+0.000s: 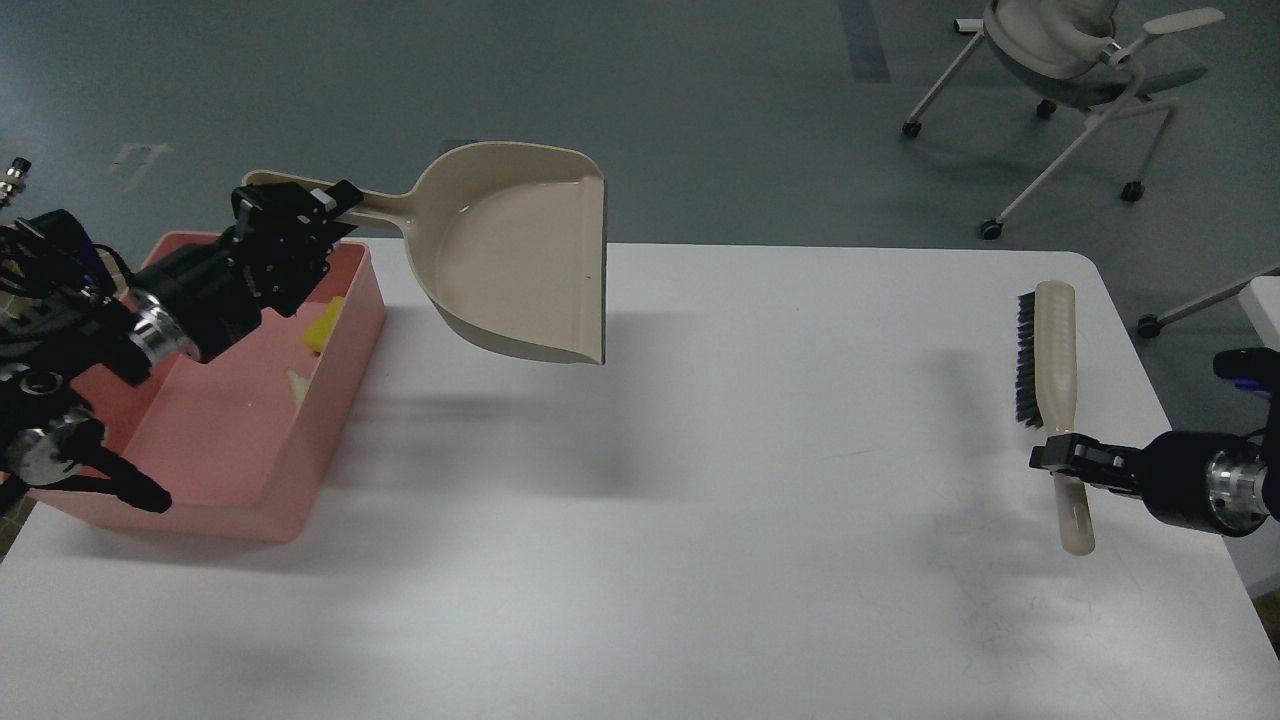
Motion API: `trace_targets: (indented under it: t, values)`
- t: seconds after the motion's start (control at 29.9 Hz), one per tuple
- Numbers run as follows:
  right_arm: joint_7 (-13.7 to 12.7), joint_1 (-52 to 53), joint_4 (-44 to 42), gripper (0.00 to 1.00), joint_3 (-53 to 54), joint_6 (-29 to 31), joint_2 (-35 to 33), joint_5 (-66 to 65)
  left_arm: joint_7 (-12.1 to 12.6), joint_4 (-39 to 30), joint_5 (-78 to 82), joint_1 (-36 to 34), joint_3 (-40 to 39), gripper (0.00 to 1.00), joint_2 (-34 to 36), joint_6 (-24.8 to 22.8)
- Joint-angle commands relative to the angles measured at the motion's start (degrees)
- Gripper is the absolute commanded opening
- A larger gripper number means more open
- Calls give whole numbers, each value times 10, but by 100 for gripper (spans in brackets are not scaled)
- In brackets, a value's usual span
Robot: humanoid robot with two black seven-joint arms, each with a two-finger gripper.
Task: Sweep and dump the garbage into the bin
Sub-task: 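Lower the empty dustpan back onto the table with the left gripper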
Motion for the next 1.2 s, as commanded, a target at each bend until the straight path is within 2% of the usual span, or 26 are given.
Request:
trace_targets:
  t: [0.0, 0.13, 0.23, 0.37, 0.47, 0.74, 0.9, 1.17]
  values:
    - [0, 0, 0, 0, 4, 0, -1, 0, 17, 1, 6, -6, 12, 22, -38, 13]
    - [3, -1, 1, 0, 7, 0, -2, 9, 14, 2, 29, -8, 52, 22, -64, 52]
    - [3, -1, 8, 0, 3, 0, 0, 27, 17, 2, 39, -8, 71, 22, -98, 63]
    - [2, -8, 13, 0, -3, 0, -5, 26, 15, 2, 94, -12, 105, 22, -110, 81]
    - [1, -15, 15, 0, -3, 0, -10, 26, 17, 4, 112, -11, 109, 22, -114, 88]
    - [1, -22, 15, 0, -4, 0, -19, 27, 31, 19, 111, -10, 111, 23, -181, 103]
    - [4, -22, 45, 0, -4, 0, -53, 27, 31, 34, 111, -5, 111, 23, -189, 114]
    - [4, -53, 63, 0, -5, 0, -56, 26, 30, 51, 110, -3, 111, 23, -194, 129]
